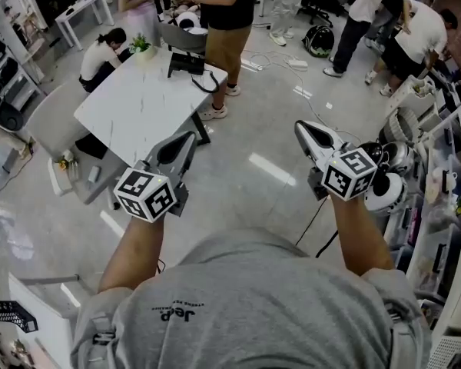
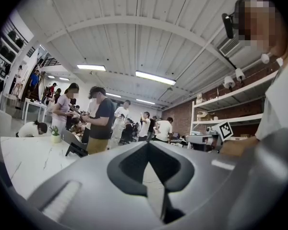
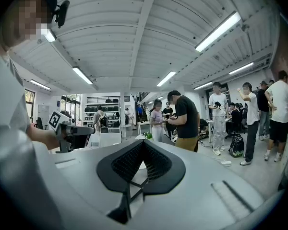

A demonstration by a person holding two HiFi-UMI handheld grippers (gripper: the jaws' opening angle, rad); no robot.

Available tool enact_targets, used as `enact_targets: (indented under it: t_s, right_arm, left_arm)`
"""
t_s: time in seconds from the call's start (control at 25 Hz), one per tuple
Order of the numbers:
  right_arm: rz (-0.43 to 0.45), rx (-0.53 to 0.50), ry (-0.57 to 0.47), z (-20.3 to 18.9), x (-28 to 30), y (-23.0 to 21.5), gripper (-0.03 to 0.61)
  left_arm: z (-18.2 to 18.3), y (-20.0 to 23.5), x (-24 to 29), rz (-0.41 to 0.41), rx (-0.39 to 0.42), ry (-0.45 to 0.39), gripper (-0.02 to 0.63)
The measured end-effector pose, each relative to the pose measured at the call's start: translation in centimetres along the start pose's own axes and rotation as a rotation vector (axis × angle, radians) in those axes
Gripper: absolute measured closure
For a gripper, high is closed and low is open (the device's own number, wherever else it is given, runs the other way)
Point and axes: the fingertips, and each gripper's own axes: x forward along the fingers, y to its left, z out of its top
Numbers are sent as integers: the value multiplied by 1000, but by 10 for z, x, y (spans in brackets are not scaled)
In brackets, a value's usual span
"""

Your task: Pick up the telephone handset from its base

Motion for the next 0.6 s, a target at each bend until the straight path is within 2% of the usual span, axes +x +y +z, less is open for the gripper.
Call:
enact_targets:
  t_s: [0.44,0.56,0.6]
  right_arm:
    - [-2,15,1,0,-9,-25,575]
    - [27,19,-12,2,-12,-31,573]
    - [48,25,-18,3,-13,-32,525]
  left_arm:
    - [3,-14,23,-3,16,4,553]
    - [4,-19,29,10,19,2,553]
    - [4,-22,31,15,19,1,553]
